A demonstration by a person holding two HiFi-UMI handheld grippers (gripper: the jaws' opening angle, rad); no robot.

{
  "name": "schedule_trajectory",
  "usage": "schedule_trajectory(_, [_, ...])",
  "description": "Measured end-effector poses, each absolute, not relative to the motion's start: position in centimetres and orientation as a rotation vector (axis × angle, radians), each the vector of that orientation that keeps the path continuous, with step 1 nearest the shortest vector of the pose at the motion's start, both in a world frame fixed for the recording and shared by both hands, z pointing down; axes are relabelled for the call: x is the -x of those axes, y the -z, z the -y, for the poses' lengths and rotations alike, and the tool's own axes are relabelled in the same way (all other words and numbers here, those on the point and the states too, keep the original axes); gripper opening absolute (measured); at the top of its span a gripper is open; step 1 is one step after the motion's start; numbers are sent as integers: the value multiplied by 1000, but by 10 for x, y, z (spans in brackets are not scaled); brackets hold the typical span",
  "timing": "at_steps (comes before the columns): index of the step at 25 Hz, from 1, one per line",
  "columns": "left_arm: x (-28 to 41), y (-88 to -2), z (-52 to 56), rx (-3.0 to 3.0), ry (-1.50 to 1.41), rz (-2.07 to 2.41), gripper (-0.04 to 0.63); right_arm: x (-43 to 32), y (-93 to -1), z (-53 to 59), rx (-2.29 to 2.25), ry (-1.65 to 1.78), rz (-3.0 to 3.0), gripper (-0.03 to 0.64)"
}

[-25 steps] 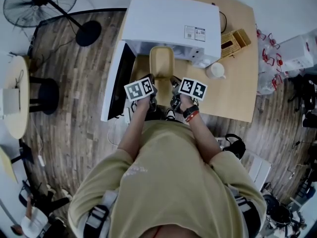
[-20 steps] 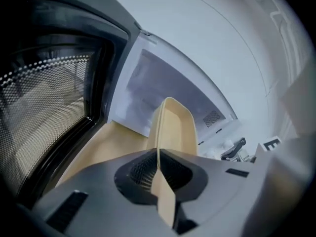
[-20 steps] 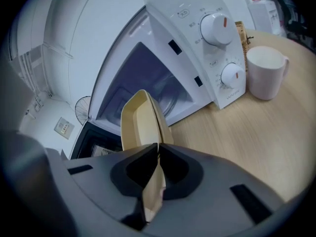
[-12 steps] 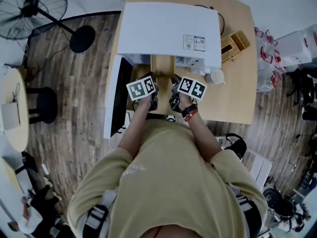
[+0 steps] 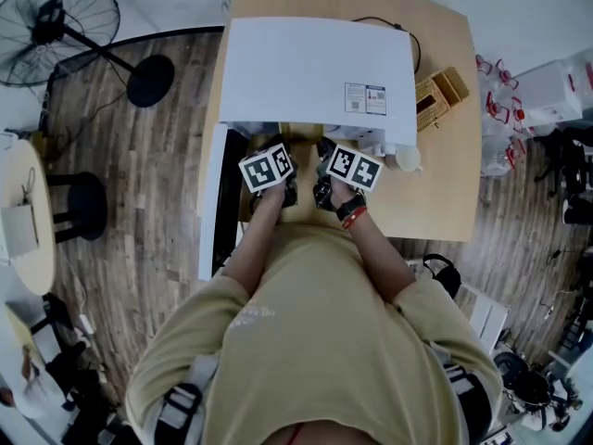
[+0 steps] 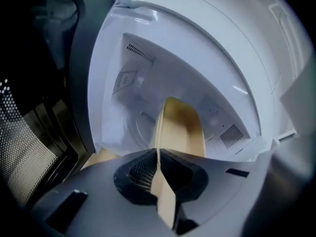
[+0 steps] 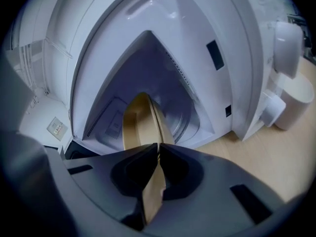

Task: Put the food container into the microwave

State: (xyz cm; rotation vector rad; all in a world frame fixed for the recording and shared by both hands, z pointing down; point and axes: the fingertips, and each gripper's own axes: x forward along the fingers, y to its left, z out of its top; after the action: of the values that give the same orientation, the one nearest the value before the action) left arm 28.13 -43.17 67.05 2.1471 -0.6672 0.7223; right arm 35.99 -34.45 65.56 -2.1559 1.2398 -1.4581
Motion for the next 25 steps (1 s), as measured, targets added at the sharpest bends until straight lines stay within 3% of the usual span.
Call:
schedule_trajectory(22, [-308, -662, 457, -2432, -609, 638, 37, -380, -656, 369, 2262, 1308, -1367, 55])
schedule_trajectory(25, [-308, -658, 457, -2452, -591, 639, 38, -378, -652, 370, 2286, 1275, -1419, 92])
